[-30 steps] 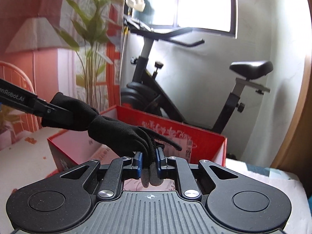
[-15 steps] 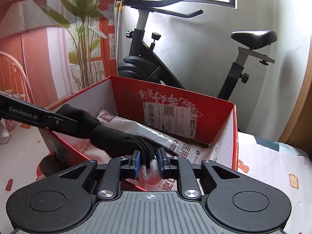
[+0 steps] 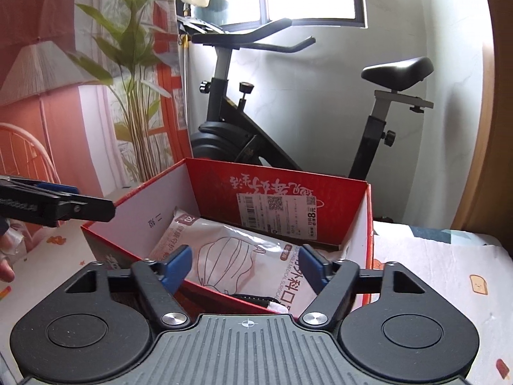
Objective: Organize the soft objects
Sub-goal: 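Open the left tool and move back toward the grey mesh cloth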
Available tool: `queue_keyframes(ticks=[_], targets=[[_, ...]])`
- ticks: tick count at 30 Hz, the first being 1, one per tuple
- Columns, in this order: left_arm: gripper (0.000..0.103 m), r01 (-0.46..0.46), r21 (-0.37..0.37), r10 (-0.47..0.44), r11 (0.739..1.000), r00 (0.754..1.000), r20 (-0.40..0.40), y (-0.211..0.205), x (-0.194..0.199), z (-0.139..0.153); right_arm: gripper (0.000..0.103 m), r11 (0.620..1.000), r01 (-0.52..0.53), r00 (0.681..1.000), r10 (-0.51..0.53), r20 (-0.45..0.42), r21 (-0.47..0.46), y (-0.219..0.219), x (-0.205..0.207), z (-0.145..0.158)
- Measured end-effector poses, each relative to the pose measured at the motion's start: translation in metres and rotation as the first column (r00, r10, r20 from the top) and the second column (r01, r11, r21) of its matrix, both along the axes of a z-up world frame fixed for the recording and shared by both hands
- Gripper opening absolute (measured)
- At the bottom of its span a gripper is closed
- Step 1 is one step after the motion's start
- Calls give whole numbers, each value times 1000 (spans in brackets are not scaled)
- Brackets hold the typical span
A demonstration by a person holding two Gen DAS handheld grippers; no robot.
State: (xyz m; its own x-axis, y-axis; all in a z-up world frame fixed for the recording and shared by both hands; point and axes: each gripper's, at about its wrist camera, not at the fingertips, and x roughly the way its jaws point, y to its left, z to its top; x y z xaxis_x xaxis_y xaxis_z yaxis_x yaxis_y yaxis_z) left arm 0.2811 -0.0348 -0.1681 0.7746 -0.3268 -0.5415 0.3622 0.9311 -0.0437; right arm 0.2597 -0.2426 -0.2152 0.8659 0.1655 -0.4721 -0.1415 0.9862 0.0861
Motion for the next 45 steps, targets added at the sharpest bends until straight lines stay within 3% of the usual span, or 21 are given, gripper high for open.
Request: queue_keyframes(ticks=[2, 4, 13, 21, 32, 45], targets=[[103, -12, -3, 12, 1000, 1000, 12, 4, -7, 2, 96, 1000, 7, 1000, -7, 16, 3, 0, -8, 2], [103, -39, -4, 39, 999, 999, 22, 8, -14, 4, 103, 1000, 18, 999, -18, 39, -5, 0, -17, 5], [103, -57, 4, 56, 998, 995, 83, 19, -49, 10, 103, 999, 52, 994, -50, 95, -10, 4, -46, 14], [103, -63, 11, 61, 998, 994, 95, 27, -81, -3, 103, 996, 90, 984, -86, 156, -18, 11, -80, 12], [103, -75, 37, 70, 996, 989, 128, 30, -125, -27, 103, 992, 121, 984, -124, 126, 37, 14, -124, -19], [103, -101, -19, 101, 995, 995, 8, 36, -145, -72, 102, 993, 115, 990, -117, 80, 25, 23, -152, -56]])
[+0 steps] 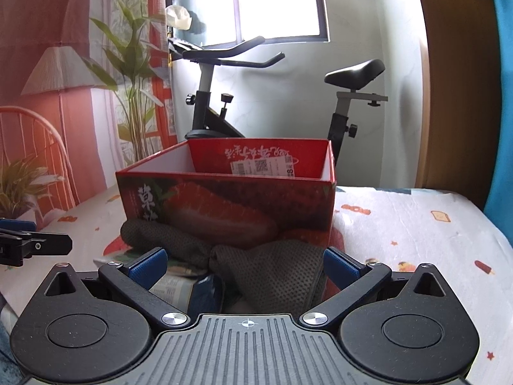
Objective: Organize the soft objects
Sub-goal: 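Open the left tool and move back toward the grey mesh cloth, then lower the left tool onto the blue printed packet and close on it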
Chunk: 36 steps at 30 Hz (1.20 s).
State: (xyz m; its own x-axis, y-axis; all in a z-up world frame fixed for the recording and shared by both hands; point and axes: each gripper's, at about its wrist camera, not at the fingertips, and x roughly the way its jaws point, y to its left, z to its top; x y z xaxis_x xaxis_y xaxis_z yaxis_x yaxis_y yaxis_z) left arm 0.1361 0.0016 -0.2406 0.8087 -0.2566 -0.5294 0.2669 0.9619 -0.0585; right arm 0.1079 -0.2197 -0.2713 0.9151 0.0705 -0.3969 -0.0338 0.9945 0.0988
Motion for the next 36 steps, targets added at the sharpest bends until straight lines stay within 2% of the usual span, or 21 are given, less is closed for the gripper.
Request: queue_keyframes(ticks=[7, 12, 14, 22, 25, 31, 34, 36], targets=[[103, 17, -18, -18, 1000, 997, -70, 1, 2, -21, 101, 999, -47, 998, 47, -47, -1, 9, 1, -19], [101, 41, -27, -43, 999, 994, -97, -1, 7, -31, 96, 996, -90, 992, 89, -86, -9, 18, 6, -31], [98, 52, -33, -55, 998, 992, -115, -2, 9, -36, 93, 994, -105, 989, 105, -104, -3, 21, 9, -36], [70, 62, -89, -78, 994, 981, -179, -1, 19, -50, 79, 987, -159, 976, 159, -148, 9, 26, 19, -48], [64, 61, -89, -77, 994, 977, -197, -3, 23, -54, 77, 985, -170, 973, 170, -158, 14, 27, 21, -52], [63, 70, -145, -106, 987, 960, -258, -6, 41, -63, 73, 984, -176, 968, 178, -176, 29, 27, 26, -58], [62, 61, -214, -123, 975, 950, -287, -3, 48, -69, 71, 983, -181, 965, 183, -185, 32, 27, 29, -60], [62, 57, -224, -124, 973, 947, -295, -3, 50, -72, 70, 982, -186, 965, 189, -183, 32, 27, 30, -61]])
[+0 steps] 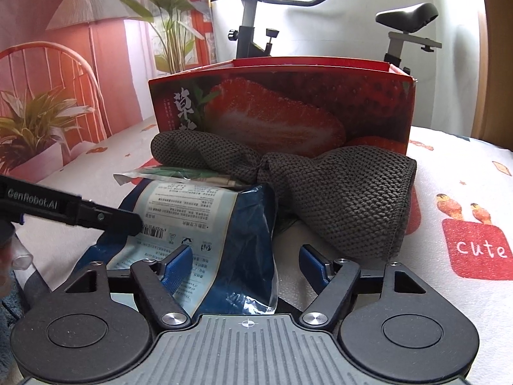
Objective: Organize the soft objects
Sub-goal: 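Lower the left tool onto the blue printed packet and close on it, then lift the blue packet with the left tool and carry it over the red box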
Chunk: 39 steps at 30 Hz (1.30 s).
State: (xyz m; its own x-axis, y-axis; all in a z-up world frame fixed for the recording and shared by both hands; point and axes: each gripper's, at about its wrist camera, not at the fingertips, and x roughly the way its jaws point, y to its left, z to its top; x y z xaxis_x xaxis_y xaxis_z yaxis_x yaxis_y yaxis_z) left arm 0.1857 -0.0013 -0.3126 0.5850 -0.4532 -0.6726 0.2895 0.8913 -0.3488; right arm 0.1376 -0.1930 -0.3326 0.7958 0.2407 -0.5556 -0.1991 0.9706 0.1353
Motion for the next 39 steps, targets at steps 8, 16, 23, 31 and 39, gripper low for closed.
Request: queue_keyframes(ticks=[8, 16, 23, 31, 39], targets=[[50, 48, 1, -48, 999, 998, 30, -10, -2, -6, 57, 999, -37, 999, 37, 2, -9, 4, 4, -3], [40, 60, -5, -59, 998, 997, 44, -12, -5, -7, 48, 997, -66, 998, 67, 13, -30, 10, 2, -2], [37, 80, -26, -78, 996, 995, 57, -10, -13, -2, 42, 995, -78, 996, 80, 34, -63, 13, -3, 4], [37, 110, -17, -108, 994, 989, 98, -12, -28, 8, 42, 993, -73, 994, 79, 70, -91, 14, -13, 15], [37, 91, -13, -89, 996, 986, 144, -8, -41, 18, 42, 987, -85, 987, 101, 121, -136, 19, -28, 28]])
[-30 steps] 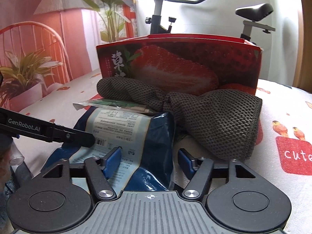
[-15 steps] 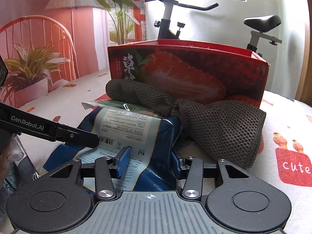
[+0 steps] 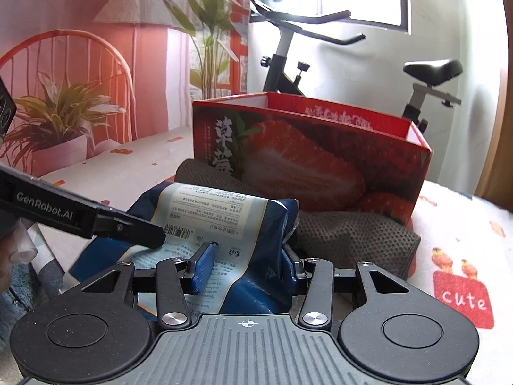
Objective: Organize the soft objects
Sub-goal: 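Lift the blue packet with the left tool and carry it over the red box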
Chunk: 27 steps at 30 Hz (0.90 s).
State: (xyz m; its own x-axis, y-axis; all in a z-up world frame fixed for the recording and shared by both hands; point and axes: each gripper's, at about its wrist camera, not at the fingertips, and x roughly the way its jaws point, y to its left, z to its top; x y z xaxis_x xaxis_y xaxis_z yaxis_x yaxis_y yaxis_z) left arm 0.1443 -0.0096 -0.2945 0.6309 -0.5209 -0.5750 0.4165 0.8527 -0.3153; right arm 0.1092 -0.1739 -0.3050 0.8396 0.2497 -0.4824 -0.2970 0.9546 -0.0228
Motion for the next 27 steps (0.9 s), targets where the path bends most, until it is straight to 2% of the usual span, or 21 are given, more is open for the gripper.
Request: queue_keyframes(ticks=[6, 11, 19, 27], targets=[[37, -5, 12, 4, 1000, 1000, 22, 1, -5, 5, 41, 1000, -4, 1000, 4, 13, -24, 6, -5, 6], [37, 9, 3, -10, 1000, 998, 64, 3, 2, 29, 41, 999, -12, 999, 15, 51, -40, 5, -6, 20], [37, 31, -4, -30, 1000, 992, 125, 2, 34, 75, 41, 999, -41, 995, 43, 90, -30, -3, 20, 73], [37, 27, 11, -29, 1000, 983, 179, -7, 81, 115, 41, 995, -98, 990, 101, 93, -35, -15, 74, 129]])
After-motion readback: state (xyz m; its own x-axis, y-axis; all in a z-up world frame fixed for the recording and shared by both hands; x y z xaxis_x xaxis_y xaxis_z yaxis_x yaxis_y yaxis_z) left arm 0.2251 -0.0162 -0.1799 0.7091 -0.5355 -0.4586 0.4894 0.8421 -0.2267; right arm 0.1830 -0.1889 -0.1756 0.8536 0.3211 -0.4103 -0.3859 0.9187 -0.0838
